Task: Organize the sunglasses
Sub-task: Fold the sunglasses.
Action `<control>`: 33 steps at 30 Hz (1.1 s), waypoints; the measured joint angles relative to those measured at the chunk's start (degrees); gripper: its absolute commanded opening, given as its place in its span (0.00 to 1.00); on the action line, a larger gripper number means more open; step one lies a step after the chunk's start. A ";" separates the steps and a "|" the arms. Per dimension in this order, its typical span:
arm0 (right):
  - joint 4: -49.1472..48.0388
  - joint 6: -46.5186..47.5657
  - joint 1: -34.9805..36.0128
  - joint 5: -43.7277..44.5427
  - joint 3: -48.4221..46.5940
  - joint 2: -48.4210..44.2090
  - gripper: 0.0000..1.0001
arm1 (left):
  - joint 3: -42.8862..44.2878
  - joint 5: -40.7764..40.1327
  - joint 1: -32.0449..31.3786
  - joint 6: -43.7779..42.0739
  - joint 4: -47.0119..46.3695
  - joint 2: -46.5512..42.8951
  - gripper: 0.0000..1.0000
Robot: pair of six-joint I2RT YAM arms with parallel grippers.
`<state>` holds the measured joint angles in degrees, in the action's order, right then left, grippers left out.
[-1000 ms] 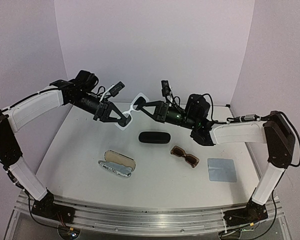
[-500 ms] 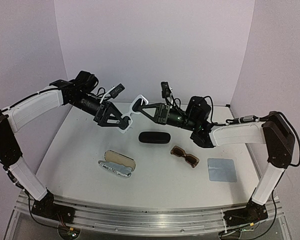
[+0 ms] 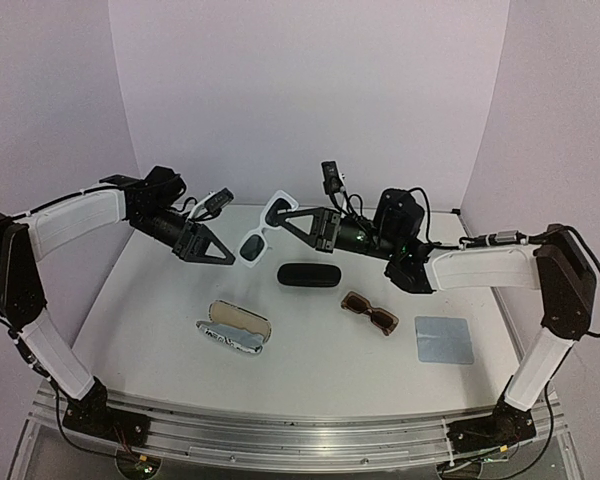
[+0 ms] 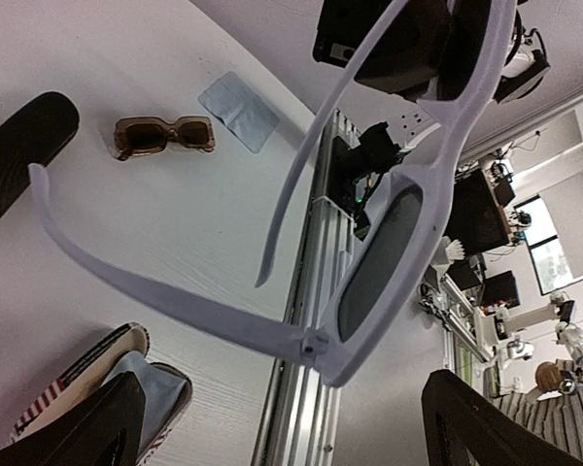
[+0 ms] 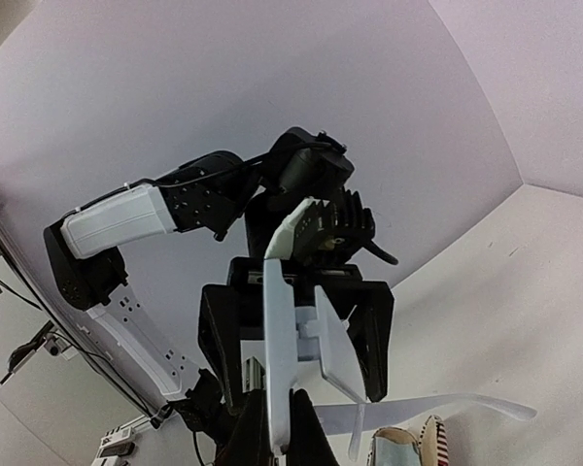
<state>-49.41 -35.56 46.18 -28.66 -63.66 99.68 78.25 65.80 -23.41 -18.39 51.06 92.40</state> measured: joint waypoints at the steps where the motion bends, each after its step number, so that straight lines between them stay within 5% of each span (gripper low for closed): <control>1: 0.30 0.28 0.19 -0.16 -0.24 0.00 0.00 | -0.02 1.43 -0.38 0.32 -0.40 0.54 1.00; 12: 1.00 1.05 1.13 -2.52 -1.79 0.04 0.00 | 0.01 11.50 -3.54 5.40 -9.16 3.94 0.98; 20: 0.90 0.61 1.17 -2.86 -1.80 0.17 0.00 | 3.09 13.22 -4.21 1.05 -9.25 4.10 0.81; 25: 0.09 -1.30 1.32 -1.96 -1.47 0.92 0.00 | 1.23 12.80 -4.49 -1.26 -11.48 1.64 0.55; 30: -0.96 -3.19 1.50 -1.65 -1.49 2.38 0.00 | 0.08 10.75 -5.06 -2.87 -12.62 0.24 0.55; 33: -0.92 -3.75 1.48 -0.93 -1.40 2.45 0.00 | 0.03 9.49 -5.09 -4.03 -12.56 0.07 0.80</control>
<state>-50.34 -39.31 47.66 -29.59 -65.06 102.12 78.28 75.29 -28.50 -22.42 38.49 92.47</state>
